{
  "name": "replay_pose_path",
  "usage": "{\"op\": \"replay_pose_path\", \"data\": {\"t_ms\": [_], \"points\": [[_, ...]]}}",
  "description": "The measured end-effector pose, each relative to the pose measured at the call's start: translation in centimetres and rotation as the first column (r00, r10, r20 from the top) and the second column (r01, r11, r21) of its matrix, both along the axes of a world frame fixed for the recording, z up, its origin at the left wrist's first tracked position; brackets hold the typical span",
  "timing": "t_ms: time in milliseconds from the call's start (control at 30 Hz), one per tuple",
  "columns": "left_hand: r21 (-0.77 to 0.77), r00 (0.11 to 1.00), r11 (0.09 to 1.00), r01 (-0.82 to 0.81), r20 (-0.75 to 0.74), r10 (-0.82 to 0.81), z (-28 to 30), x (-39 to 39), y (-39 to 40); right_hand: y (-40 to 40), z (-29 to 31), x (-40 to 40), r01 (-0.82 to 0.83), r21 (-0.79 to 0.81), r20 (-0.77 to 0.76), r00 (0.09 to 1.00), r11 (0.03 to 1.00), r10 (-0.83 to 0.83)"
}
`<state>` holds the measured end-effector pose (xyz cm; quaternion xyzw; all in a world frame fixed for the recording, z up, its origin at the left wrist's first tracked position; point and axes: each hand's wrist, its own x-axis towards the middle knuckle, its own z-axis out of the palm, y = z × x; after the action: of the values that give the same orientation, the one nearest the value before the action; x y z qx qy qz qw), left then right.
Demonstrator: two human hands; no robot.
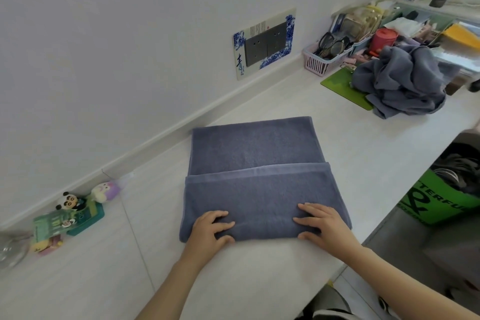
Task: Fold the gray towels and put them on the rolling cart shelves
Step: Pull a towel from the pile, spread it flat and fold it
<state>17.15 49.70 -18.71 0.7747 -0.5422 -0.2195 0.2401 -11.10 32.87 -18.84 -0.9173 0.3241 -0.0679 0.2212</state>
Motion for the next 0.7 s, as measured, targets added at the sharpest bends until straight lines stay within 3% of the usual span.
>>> {"op": "replay_pose_path", "data": {"t_ms": [200,367,533,700], "points": [[0.062,0.995,0.996,0.067,0.074,-0.072,-0.2,-0.5,1.0,0.9,-0.4,0.4,0.037,-0.013,-0.041,0.998,0.999,-0.037],[0.028,0.996,0.998,-0.048,0.076,0.046,0.7,-1.2,0.3,0.5,1.0,1.2,0.096,0.044,-0.049,0.994,0.994,-0.094],[0.32,0.998,0.948,0.009,0.052,-0.027,4.9,-1.5,-1.1,-1.0,3.3,1.4,0.107,0.179,-0.174,0.982,0.978,-0.076],[0.498,0.97,0.832,0.243,-0.146,-0.195,9.0,-1.5,-1.4,-2.8,8.7,1.0,-0.031,0.385,-0.341,0.924,0.923,0.173]]}}
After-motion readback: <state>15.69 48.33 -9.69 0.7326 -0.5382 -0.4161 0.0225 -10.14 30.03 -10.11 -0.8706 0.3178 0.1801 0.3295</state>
